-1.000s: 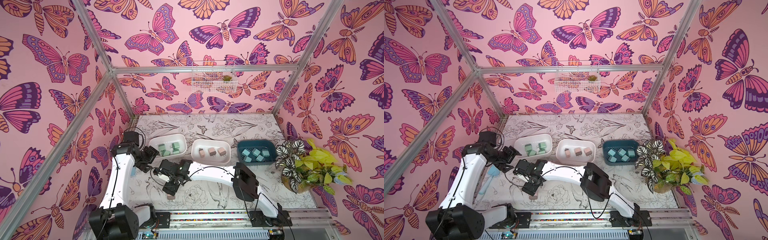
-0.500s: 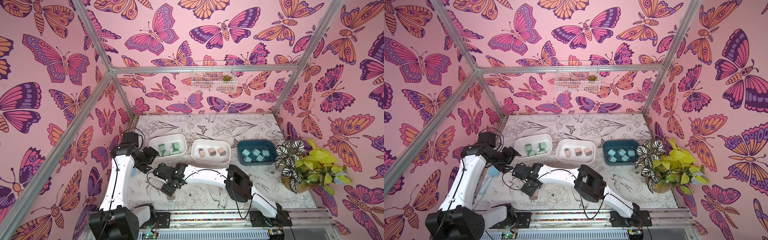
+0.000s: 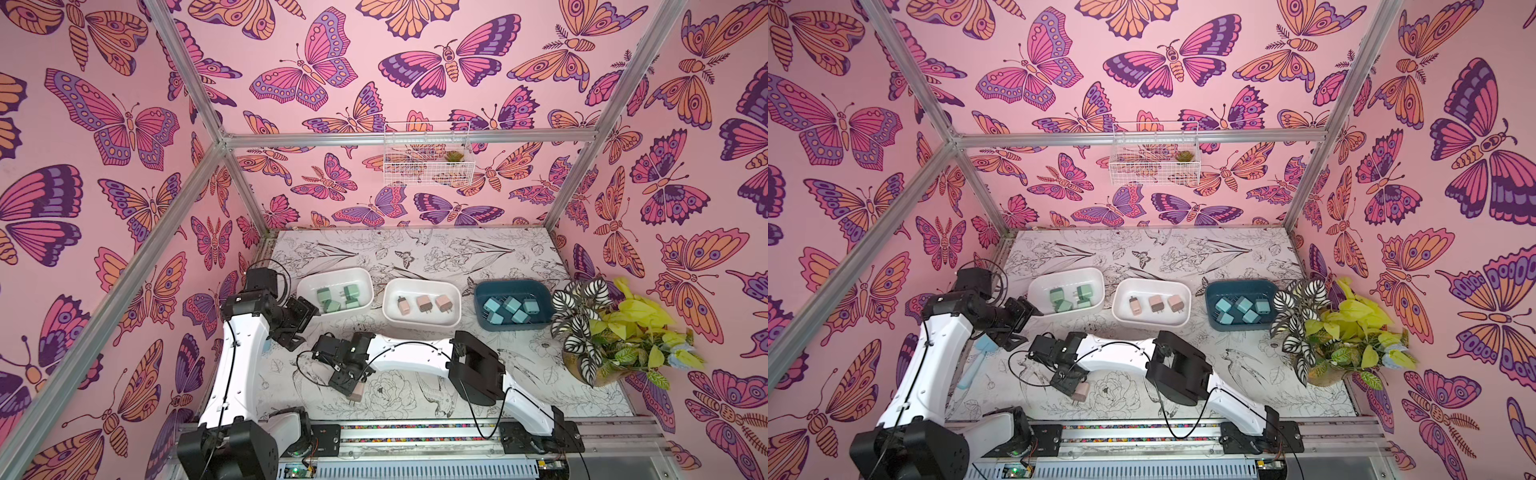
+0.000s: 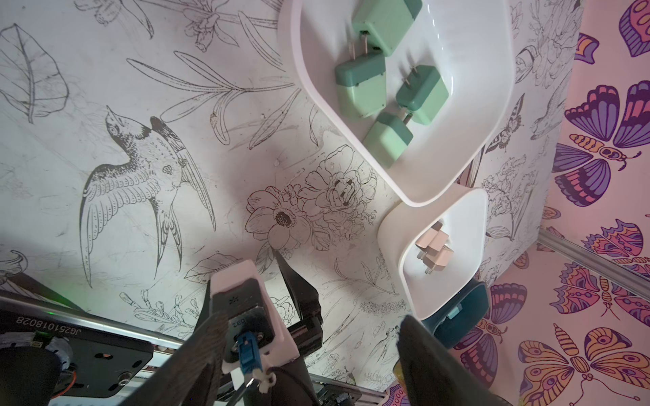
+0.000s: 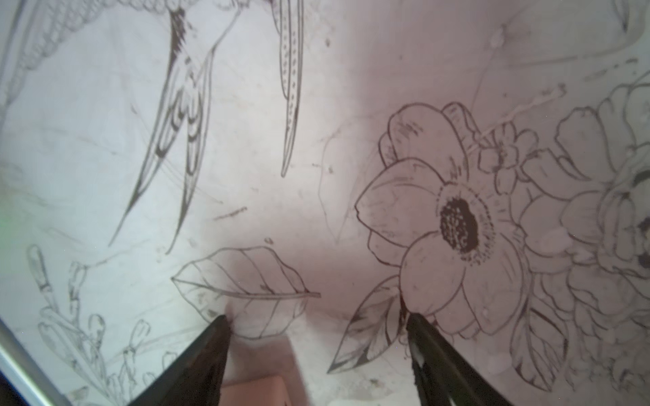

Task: Place the plugs by color into the storage box
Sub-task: Pick up the plug from the center of the board.

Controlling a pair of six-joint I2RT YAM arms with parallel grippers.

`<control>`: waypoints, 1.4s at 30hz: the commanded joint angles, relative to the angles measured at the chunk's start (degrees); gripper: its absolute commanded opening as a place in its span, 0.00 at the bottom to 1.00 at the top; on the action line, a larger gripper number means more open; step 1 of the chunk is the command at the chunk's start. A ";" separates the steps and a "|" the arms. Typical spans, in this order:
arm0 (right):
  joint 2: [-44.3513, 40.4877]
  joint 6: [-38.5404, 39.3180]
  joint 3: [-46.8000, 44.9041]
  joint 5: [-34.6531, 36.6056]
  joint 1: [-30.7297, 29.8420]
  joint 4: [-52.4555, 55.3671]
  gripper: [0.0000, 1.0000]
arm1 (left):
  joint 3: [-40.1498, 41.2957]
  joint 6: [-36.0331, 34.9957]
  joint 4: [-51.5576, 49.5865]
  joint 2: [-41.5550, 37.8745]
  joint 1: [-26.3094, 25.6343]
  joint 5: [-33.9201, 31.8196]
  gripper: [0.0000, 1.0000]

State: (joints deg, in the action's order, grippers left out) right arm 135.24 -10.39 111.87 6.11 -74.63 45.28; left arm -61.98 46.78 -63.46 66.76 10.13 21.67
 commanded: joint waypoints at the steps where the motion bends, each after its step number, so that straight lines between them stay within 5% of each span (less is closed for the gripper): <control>1: -3.01 1.12 -2.19 3.05 -0.34 3.80 0.80 | 1.13 -0.14 -1.33 -0.76 0.33 1.07 0.79; 18: -16.17 0.15 -10.75 6.94 0.93 4.12 0.80 | 1.24 -0.16 -1.04 -1.11 0.22 1.51 0.79; 30: -24.01 3.40 -22.27 2.99 0.81 2.46 0.82 | 1.25 0.94 -0.87 -0.98 0.24 1.89 0.78; 42: -19.93 11.98 -23.92 -1.06 -0.67 -1.95 0.82 | 0.63 0.50 -0.95 -0.24 0.23 2.20 0.78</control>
State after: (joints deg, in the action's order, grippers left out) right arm 112.88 -1.83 86.43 6.13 -74.52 44.42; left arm -61.45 47.42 -63.42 66.32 10.13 23.16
